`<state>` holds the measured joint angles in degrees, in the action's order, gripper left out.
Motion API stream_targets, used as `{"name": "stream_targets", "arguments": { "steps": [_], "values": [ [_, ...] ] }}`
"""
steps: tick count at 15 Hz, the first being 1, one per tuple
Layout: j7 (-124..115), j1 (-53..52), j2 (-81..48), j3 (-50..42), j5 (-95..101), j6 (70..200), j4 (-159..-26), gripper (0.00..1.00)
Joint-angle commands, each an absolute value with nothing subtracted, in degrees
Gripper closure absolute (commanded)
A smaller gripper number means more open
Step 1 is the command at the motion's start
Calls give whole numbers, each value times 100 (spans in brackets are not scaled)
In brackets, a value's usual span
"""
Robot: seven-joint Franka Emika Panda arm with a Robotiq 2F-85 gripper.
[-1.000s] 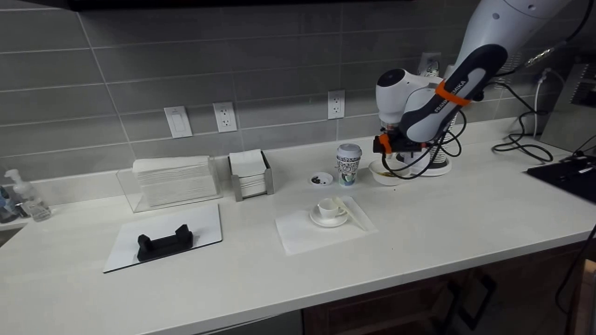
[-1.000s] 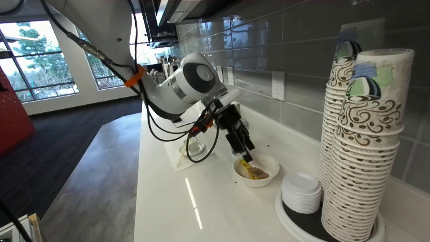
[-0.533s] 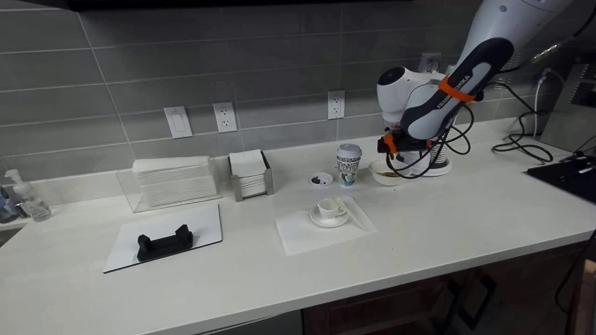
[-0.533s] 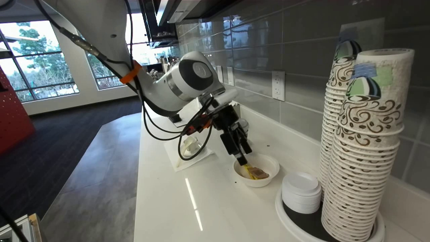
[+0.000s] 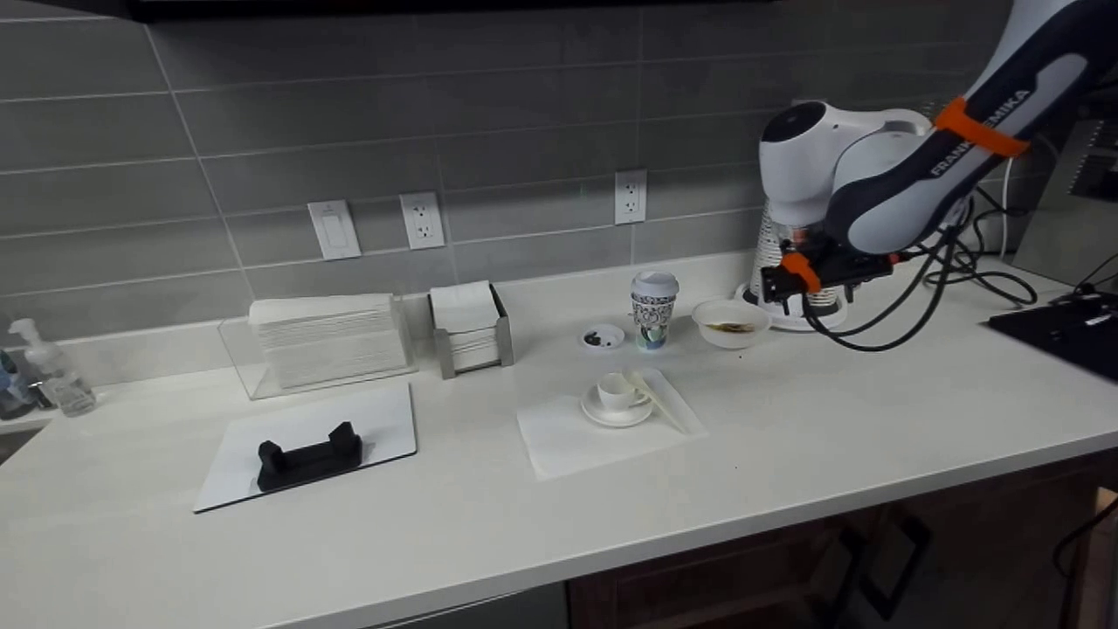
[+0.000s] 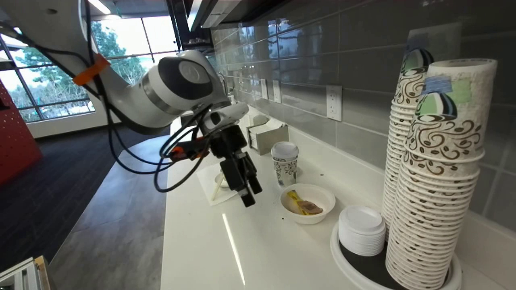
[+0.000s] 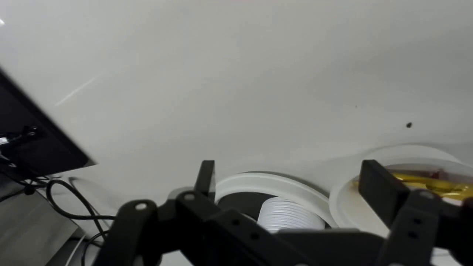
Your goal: Shift the brown sachet to the bowl
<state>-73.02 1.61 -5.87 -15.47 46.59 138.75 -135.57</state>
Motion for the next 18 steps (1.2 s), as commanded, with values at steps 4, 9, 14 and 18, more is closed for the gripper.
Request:
{"name": "stream_targets", "arguments": {
  "steps": [4,9,14,18],
  "values": [
    [-5720,600,1294,-1215,4241,13837,-15102,0],
    [-3720,621,2236,-1185,2698,13640,-15583,0],
    [-2450,877,2845,-958,1418,13040,-15610,0],
    [-2376,1114,2713,-733,1394,13027,-15478,0]
  ]
}}
